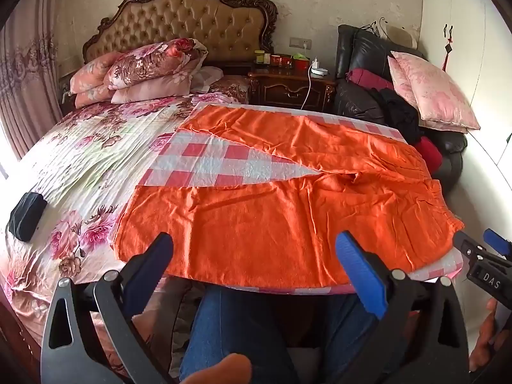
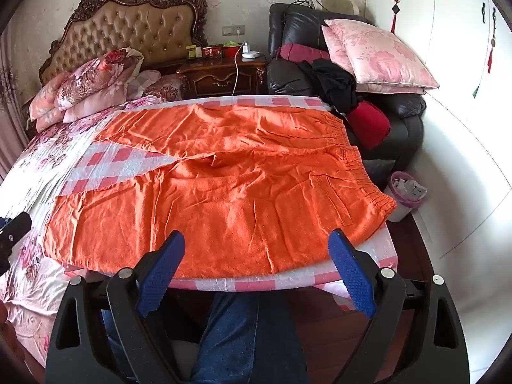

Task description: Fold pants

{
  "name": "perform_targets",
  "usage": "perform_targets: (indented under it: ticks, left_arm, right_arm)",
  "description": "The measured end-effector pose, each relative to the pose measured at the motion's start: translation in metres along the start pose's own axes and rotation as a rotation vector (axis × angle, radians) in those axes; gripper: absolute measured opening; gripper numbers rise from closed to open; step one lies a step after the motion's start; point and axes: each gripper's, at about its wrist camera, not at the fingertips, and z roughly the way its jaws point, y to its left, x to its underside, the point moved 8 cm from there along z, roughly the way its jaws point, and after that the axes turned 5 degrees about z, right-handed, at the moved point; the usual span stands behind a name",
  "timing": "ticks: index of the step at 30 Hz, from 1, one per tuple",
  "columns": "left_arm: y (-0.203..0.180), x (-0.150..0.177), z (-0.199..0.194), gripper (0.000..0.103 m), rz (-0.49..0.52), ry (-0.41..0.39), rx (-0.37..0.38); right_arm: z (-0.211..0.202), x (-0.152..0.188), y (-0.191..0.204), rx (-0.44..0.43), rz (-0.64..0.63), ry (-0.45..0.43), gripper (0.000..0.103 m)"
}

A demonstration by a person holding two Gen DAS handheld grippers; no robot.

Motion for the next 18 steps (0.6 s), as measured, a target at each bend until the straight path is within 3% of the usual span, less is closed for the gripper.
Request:
perform_targets:
  ticks: [4,5,18]
  left_arm:
    - [0.000,0.000,-0.003,0.101,0.022,-0.007,-0.031]
    - [-0.003,0.001,-0.002,0.101,0.024,-0.011,-0.033]
    - [-0.005,-0.006,-0.014,0.101,-0.001,-0.019,-0.014]
  right_arm:
    - [-0.004,-0.002,0.004,0.007,-0.008,-0.005,0.088]
    - [-0.006,-0.003,-0.002,-0.024,0.023,-0.011,0.088]
    - [-0.012,-0.006,-0.005,-0.023,0.021,-0.019,0.088]
